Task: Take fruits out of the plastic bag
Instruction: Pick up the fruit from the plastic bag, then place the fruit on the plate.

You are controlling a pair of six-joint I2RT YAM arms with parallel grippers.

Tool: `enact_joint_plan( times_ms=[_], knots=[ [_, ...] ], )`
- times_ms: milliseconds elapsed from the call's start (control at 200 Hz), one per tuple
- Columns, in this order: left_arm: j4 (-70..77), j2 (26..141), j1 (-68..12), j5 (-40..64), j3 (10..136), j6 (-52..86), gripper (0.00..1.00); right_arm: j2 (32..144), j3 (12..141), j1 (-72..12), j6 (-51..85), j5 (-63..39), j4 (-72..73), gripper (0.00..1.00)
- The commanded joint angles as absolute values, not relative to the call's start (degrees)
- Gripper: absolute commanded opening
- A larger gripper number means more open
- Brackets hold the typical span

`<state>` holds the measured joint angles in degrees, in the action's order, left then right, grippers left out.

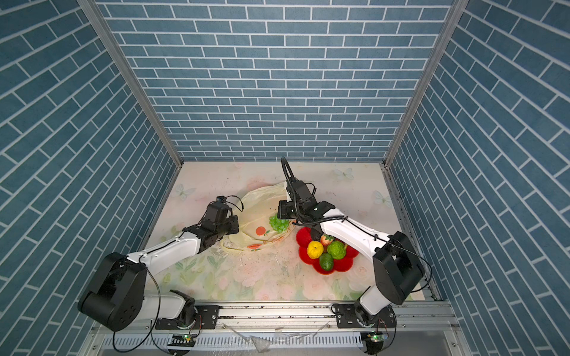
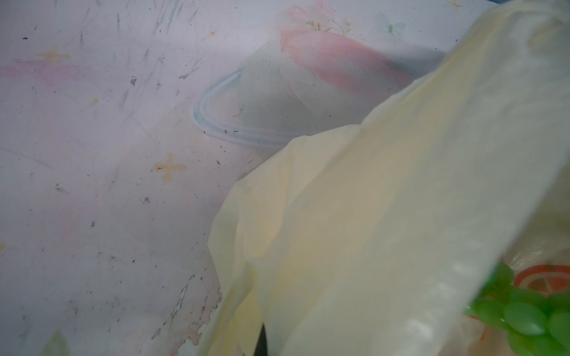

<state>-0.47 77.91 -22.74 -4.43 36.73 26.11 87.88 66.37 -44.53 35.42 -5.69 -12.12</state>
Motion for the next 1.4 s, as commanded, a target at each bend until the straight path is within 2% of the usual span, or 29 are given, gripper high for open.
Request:
enact_joint_plan(
  times_ms=[0,785,1395],
  knots=[
    [-1.8,78.0,-22.5,-4.7,38.1,25.7,0.04,84.1,70.2,-45.3,32.4,-3.0,-16.1,0.0],
    [-2.5,79.2,-22.5,-5.7,38.8,25.0,0.04,67.3,74.0,-49.8,28.2,3.7,-33.2,0.0],
    [-2.6,78.6,-22.5,-7.1,38.6,24.6,0.04,57.7,67.8,-55.1,33.5,8.6,-41.0,0.0]
  ],
)
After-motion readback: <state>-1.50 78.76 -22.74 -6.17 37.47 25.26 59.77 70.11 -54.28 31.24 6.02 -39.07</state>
